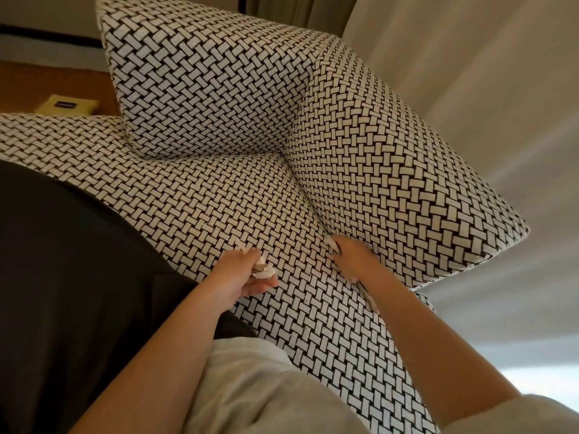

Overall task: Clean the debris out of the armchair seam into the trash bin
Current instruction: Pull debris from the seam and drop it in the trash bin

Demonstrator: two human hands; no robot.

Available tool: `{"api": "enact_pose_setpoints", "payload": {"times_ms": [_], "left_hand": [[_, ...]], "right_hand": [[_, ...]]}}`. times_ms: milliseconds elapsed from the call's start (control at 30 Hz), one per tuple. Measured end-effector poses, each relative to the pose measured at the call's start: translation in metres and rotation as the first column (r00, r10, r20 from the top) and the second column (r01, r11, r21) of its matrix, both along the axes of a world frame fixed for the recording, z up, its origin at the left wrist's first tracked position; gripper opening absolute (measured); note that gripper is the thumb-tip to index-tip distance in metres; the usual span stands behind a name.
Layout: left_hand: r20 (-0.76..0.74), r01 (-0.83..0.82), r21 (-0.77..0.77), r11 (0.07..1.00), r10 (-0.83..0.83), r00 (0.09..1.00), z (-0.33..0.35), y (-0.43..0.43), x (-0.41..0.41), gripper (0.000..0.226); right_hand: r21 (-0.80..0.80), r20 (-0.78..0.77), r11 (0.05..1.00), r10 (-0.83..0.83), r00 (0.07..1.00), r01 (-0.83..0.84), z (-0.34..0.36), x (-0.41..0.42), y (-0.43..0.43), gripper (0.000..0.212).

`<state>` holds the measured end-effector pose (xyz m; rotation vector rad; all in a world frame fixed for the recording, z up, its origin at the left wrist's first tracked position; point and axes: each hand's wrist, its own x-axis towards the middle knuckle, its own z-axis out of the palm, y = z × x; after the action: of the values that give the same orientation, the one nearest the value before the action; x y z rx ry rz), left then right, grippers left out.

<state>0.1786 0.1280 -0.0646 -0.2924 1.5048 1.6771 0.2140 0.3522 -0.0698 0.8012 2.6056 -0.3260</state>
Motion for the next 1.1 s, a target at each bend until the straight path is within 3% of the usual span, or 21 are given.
{"api": "enact_pose_setpoints", "payload": {"times_ms": [133,267,400,467,500,567,767,867,967,1100], "left_hand": [[-0.023,0.024,-0.009,1.0,-0.025,0.999,-0.004,-0.001,-0.001,0.017],[-0.1,0.13,-0.082,0.988,-0.138,0.985,-0.007,-0.001,-0.001,0.021],[-0.112,0.164,-0.108,0.981,-0.176,0.978,-0.01,-0.002,-0.002,0.025],[-0.113,0.159,-0.097,0.982,-0.17,0.979,-0.01,-0.004,-0.003,0.025],[-0.119,0.151,-0.091,0.984,-0.161,0.98,-0.011,-0.005,-0.003,0.025],[-0.129,0.137,-0.081,0.987,-0.146,0.981,-0.011,-0.008,-0.003,0.025],[-0.153,0.127,-0.063,0.99,-0.135,0.979,-0.01,-0.01,-0.004,0.024],[-0.152,0.137,-0.068,0.988,-0.146,0.978,-0.008,-0.01,-0.003,0.025],[-0.147,0.125,-0.064,0.99,-0.133,0.98,-0.007,-0.011,-0.004,0.024],[-0.166,0.131,-0.073,0.989,-0.141,0.976,-0.005,-0.012,-0.003,0.023]], "right_hand": [[0.114,0.237,0.988,0.072,0.969,-0.101,0.01,-0.025,-0.004,0.037],[0.204,0.347,0.94,0.192,0.918,-0.274,0.025,-0.044,-0.007,0.036],[0.173,0.582,0.955,0.099,0.807,-0.241,0.024,-0.056,-0.004,0.051],[0.189,0.676,0.95,0.059,0.735,-0.25,0.025,-0.061,-0.005,0.023],[0.189,0.704,0.947,0.055,0.708,-0.262,0.027,-0.065,-0.006,0.004],[0.193,0.766,0.94,0.035,0.642,-0.28,0.025,-0.072,-0.004,0.017],[0.132,0.886,0.918,0.06,0.46,-0.375,0.026,-0.068,-0.008,0.023],[0.12,0.908,0.952,0.01,0.419,-0.281,0.025,-0.064,-0.005,0.019],[0.132,0.854,0.984,-0.051,0.518,-0.12,0.02,-0.057,-0.002,0.016],[0.173,0.687,0.984,-0.093,0.72,-0.037,0.003,-0.044,0.001,0.054]]}}
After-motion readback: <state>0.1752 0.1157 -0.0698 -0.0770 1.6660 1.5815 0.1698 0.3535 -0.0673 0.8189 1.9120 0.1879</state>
